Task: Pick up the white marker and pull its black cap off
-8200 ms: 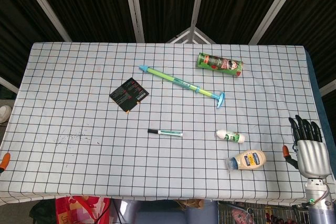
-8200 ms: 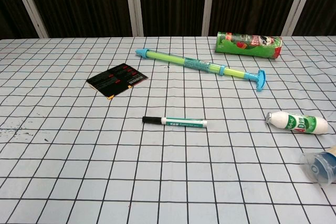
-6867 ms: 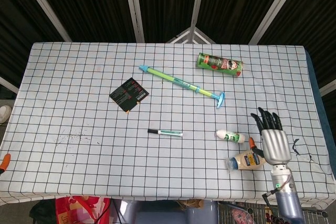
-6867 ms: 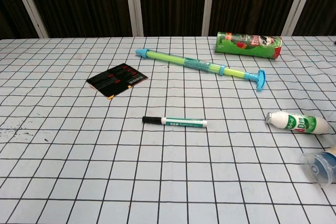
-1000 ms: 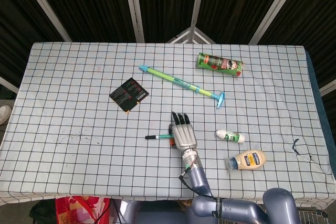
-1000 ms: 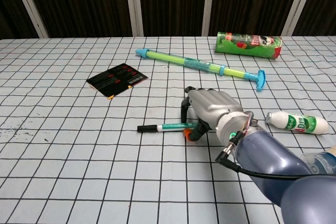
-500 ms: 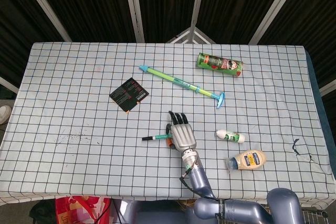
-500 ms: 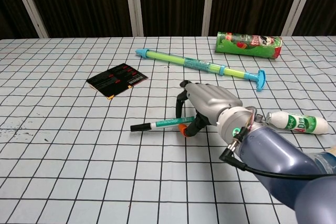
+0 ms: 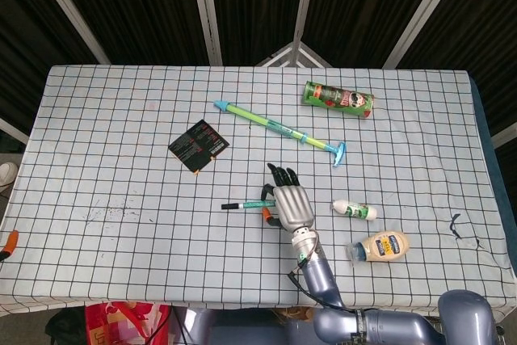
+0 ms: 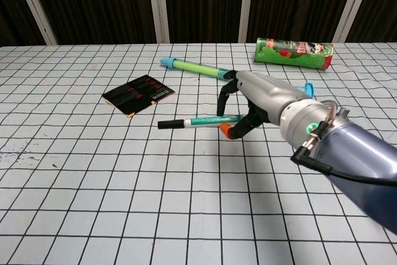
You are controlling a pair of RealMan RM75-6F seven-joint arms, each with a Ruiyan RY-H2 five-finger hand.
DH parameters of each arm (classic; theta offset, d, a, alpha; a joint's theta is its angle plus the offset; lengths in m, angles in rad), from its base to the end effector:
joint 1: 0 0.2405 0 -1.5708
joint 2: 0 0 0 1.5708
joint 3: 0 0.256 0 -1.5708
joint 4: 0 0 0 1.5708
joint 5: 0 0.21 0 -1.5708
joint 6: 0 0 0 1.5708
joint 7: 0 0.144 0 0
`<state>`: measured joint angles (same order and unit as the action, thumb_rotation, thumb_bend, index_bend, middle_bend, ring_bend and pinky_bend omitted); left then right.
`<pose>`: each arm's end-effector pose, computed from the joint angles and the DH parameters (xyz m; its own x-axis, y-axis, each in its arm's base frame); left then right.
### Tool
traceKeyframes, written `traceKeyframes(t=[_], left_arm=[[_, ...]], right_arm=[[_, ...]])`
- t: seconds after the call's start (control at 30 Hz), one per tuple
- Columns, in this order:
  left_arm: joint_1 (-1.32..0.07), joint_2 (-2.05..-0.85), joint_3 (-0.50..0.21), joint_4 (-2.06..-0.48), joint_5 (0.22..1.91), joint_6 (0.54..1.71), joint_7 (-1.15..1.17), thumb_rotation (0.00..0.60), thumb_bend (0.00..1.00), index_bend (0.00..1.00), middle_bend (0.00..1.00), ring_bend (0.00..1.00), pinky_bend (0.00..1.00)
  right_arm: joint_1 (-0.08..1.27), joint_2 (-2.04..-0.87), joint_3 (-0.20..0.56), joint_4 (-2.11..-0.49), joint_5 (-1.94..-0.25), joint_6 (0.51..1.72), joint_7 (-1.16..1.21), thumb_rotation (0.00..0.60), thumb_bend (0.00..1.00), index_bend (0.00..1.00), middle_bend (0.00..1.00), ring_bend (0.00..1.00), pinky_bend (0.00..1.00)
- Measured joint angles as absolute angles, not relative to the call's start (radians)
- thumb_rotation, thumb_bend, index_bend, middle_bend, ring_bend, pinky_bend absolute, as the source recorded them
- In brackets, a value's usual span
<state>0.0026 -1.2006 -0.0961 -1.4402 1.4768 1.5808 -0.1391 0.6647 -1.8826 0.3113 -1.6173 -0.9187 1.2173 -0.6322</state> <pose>-0.3457 0.1615 0.1704 0.3530 -0.1178 0.9282 0.9345 0.0927 -0.3437 -0.0787 -0.2940 -0.0668 0.1738 -0.2663 0.9481 -0.9769 -0.1684 0.1317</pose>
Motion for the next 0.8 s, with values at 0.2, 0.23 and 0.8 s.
traceKeyframes(t=[0.2,0.23,0.8], left_arm=[[-0.032,-1.215,-0.099,-1.541,1.545,1.600,-0.039,0.600,0.49,0.10,0.06,0.00,0.04],[-0.037,-1.217,-0.099,-1.557,1.554,1.601,-0.019,0.600,0.49,0.10,0.06,0.00,0.04],[-0.123,-1.310,-0.096,-1.703,1.681,1.594,0.131,0.600,0.47,0.20,0.15,0.00,0.04]], right_arm=[[0.664,-1.822,0.322,-1.778,-0.902,1.295,-0.758,0.600,0.42,0.68,0.03,0.08,0.00],[0.667,-1.815,0.326,-1.806,-0.895,1.310,-0.784,0.600,0.42,0.68,0.03,0.08,0.00],[0.815,-1.889,0.437,-1.916,-0.765,1.428,-0.988,0.600,0.42,0.68,0.03,0.08,0.00]])
